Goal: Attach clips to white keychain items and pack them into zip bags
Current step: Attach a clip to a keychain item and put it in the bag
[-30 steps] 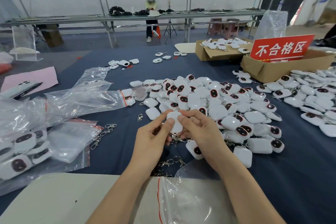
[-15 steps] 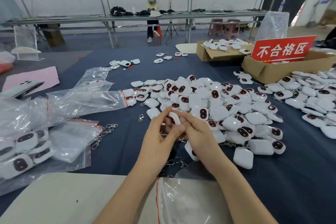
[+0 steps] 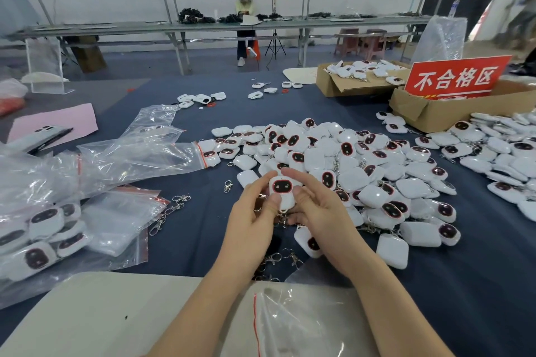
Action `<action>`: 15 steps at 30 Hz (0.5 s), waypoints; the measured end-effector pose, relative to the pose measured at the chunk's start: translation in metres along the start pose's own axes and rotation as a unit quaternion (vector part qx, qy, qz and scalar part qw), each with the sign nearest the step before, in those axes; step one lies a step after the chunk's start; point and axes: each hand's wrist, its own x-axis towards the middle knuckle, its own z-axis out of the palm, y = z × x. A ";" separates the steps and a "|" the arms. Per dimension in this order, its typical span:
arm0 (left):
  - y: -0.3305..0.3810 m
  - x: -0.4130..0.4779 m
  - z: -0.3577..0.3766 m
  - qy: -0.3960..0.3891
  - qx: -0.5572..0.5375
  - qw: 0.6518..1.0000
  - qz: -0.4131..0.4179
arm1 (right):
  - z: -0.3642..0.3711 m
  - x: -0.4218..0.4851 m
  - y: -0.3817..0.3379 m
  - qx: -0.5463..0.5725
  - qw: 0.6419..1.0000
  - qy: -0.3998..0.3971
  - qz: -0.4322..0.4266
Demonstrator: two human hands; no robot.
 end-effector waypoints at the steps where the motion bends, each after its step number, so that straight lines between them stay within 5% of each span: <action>1: 0.000 0.000 0.000 0.001 -0.016 1.000 -0.004 | 0.000 0.000 0.000 -0.013 1.000 0.003 -0.003; 15: -0.001 0.001 -0.001 0.009 -0.082 0.996 -0.042 | 0.000 0.000 0.007 -0.042 0.998 0.039 0.006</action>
